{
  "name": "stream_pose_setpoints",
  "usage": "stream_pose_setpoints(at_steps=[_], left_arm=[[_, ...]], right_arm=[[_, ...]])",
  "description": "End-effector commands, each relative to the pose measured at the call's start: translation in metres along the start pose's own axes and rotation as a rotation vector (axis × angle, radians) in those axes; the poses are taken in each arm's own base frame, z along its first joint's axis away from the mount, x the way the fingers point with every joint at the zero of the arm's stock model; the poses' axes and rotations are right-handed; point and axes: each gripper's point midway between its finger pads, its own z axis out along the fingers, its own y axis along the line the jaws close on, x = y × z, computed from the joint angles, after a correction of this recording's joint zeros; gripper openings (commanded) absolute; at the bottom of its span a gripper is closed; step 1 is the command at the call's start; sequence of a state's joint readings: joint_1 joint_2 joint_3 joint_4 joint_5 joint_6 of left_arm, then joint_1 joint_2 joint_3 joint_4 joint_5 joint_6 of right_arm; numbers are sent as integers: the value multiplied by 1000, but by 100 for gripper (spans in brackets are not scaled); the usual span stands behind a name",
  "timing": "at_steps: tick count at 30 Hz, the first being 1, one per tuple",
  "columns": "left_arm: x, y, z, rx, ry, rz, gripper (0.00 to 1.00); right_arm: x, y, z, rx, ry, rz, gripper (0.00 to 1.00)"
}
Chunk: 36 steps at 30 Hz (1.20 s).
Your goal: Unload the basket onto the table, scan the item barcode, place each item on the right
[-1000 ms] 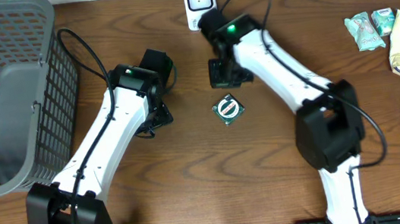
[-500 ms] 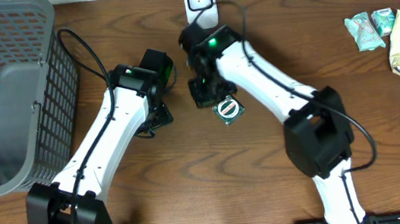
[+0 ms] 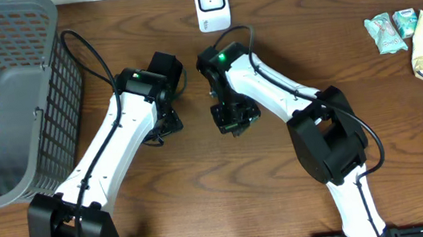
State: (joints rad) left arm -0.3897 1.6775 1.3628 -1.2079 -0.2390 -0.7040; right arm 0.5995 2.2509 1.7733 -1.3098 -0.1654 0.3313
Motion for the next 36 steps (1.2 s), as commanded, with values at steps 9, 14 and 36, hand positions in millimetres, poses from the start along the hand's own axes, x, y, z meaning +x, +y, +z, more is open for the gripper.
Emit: stream_pose_setpoints(at_steps=[9, 14, 36], left_arm=[[0, 5, 0, -17, -6, -9, 98], [0, 5, 0, -17, -6, -9, 98], [0, 5, 0, -17, -6, -9, 98]], right_arm=[[-22, -75, -2, 232, -88, 200, 1], [-46, -100, -18, 165, -156, 285, 1], [-63, -75, -90, -105, -256, -5, 64]])
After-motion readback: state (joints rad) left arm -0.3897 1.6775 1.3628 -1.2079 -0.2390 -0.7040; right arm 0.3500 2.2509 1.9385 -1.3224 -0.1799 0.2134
